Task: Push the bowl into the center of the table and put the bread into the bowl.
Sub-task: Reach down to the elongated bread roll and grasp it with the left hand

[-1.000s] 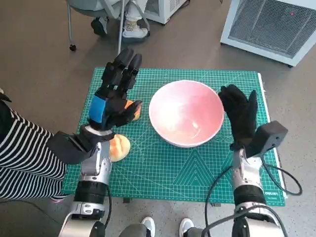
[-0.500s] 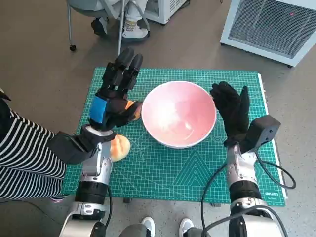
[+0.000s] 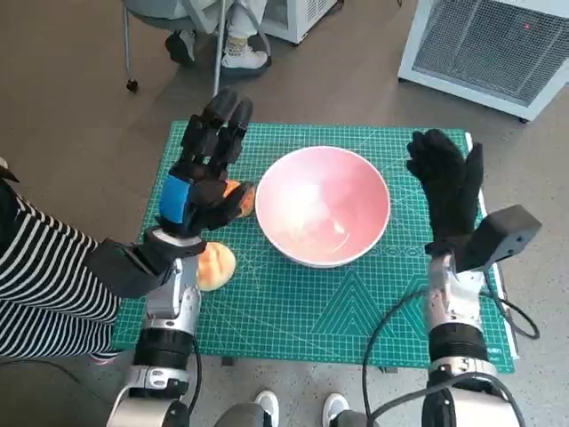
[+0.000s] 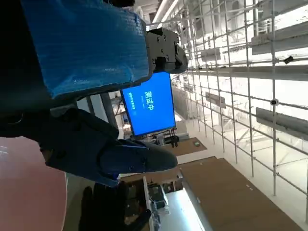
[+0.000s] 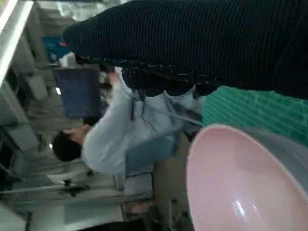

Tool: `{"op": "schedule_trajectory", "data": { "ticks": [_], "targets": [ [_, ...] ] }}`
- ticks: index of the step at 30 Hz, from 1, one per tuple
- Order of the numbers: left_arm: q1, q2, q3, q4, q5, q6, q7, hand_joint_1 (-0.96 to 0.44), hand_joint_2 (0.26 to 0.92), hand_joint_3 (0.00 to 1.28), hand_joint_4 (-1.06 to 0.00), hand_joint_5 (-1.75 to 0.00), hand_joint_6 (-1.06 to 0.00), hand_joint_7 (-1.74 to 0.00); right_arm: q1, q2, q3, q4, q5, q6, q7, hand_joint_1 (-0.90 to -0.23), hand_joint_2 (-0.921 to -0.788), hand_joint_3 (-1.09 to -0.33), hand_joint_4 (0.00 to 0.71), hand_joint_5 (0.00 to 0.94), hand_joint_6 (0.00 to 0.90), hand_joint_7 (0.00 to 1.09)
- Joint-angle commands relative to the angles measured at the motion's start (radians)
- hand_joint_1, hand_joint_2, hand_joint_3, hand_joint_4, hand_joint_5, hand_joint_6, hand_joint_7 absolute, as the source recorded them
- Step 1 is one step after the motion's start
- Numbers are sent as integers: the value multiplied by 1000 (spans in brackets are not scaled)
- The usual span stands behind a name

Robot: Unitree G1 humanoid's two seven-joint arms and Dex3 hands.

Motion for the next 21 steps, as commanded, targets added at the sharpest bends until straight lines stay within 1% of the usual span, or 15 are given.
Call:
{"op": "schedule_trajectory", "data": {
  "ticks": [1, 5, 6, 8, 9, 11, 12, 14, 15, 17, 19, 21],
  "targets": [
    [-11, 2, -5, -2, 12, -5, 4, -603, 921, 344, -129, -3, -36, -375, 117, 25, 26, -290, 32, -56, 32, -614, -921, -869, 163, 10, 137, 199],
    [-15, 4, -9, -10, 13, 0, 5, -603, 921, 344, -132, -5, -38, -375, 160, 29, 53, -407, 29, -41, 43, -627, -921, -822, 165, 8, 145, 206],
    [-18, 9, -9, -16, 12, 4, 2, -603, 921, 344, -132, -5, -38, -375, 175, 24, 64, -443, 24, -41, 50, -629, -921, -816, 165, 8, 147, 207],
    [-24, 22, -6, -23, 9, 10, -5, -602, 921, 342, -133, -5, -38, -374, 198, 17, 81, -496, 15, -40, 58, -652, -921, -775, 166, 7, 153, 213],
    [-30, 40, -5, -29, 10, 16, -15, -602, 921, 342, -133, -5, -37, -374, 212, 10, 90, -527, 9, -44, 65, -656, -921, -767, 166, 7, 154, 215],
    [-36, 62, -2, -34, 12, 22, -27, -611, 921, 335, -140, -7, -41, -377, 228, 4, 101, -565, 3, -42, 69, -666, -921, -742, 169, 7, 159, 220],
    [-40, 80, -3, -34, 15, 26, -40, -613, 921, 290, -168, -13, -74, -377, 235, 2, 105, -581, 1, -40, 69, -673, -921, -723, 179, 11, 169, 227],
    [-51, 152, -11, -29, 28, 55, -99, -619, 921, 297, -163, -9, -74, -355, 246, -2, 113, -609, -4, -39, 69, -674, -921, -716, 182, 11, 172, 232],
    [-55, 172, -13, -27, 30, 63, -116, -622, 921, 293, -161, -7, -75, -349, 249, -2, 115, -617, -6, -38, 68, -675, -921, -713, 185, 12, 175, 235],
    [-65, 284, -29, -50, 61, 120, -195, -623, 921, 279, -160, -6, -76, -346, 257, -4, 122, -643, -16, -36, 62, -674, -921, -711, 188, 13, 178, 238],
    [-75, 377, -38, -68, 88, 165, -252, -604, 921, 202, -157, -3, -83, -353, 264, -4, 128, -664, -25, -33, 54, -672, -921, -708, 191, 13, 182, 243],
    [-82, 432, -38, -72, 110, 183, -275, -586, 921, 139, -159, -3, -92, -357, 268, -3, 130, -678, -29, -30, 50, -671, -921, -707, 192, 12, 184, 246]
  ]
}}
